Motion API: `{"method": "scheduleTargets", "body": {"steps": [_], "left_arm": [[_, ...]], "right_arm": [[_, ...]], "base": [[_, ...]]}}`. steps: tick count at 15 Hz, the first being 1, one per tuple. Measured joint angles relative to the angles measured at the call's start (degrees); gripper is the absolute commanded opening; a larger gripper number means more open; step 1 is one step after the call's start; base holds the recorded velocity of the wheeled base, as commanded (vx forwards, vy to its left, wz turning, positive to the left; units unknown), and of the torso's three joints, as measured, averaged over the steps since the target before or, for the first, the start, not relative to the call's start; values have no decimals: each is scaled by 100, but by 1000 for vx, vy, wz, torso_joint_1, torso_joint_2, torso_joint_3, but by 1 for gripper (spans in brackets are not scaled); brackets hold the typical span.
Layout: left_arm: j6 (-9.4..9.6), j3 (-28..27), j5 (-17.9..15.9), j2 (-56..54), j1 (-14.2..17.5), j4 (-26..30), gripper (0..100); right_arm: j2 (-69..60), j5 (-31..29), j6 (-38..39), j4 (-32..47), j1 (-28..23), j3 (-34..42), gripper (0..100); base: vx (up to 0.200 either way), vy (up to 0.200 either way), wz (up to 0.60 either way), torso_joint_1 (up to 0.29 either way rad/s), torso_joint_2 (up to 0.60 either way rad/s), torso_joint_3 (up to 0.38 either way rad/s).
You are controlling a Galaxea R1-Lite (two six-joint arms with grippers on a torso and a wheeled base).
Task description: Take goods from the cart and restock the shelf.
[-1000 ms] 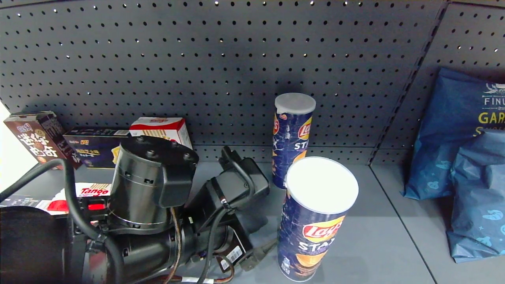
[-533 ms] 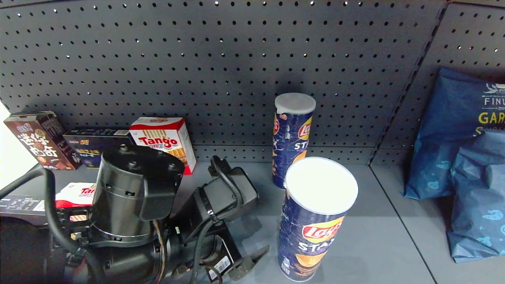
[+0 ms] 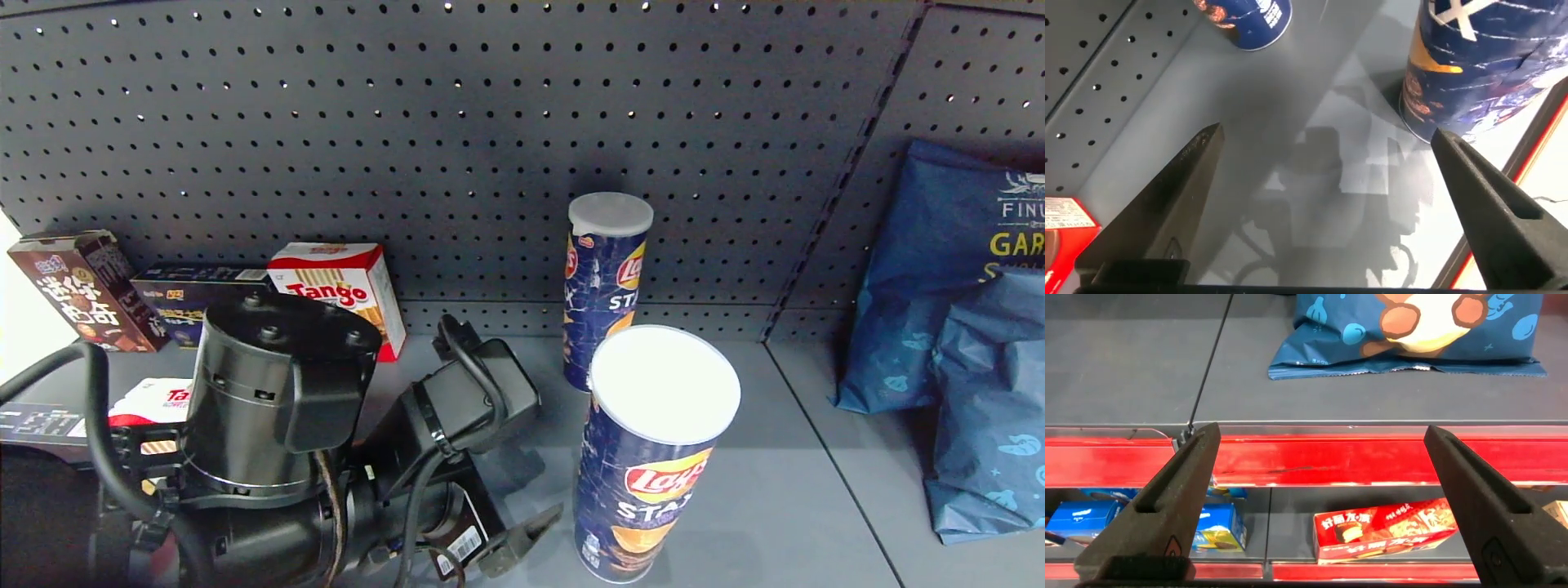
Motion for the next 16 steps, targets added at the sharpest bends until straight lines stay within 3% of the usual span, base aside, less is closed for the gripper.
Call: {"method": "scheduleTargets", "body": {"steps": [4,8,11,14,16], "left_arm": [[-161,160,24,-397,171,11,100],[-195,-249,43,-1165,866,-284,100],[-202,-334,62,-1716,1106,-519,100],[-200,-179,530,-2227,1569,-577,100],[-176,-20,607,-2470,1902,-612,100]], "right_arm": [[0,0,-2,0,0,0,100],[0,0,0,0,0,0,100],[0,0,-2,-2,0,0,100],[0,0,0,0,0,0,100],[0,0,0,0,0,0,100]], "base": [[0,0,0,0,0,0],[0,0,0,0,0,0],[0,0,0,0,0,0],[0,0,0,0,0,0],[0,0,0,0,0,0]]}}
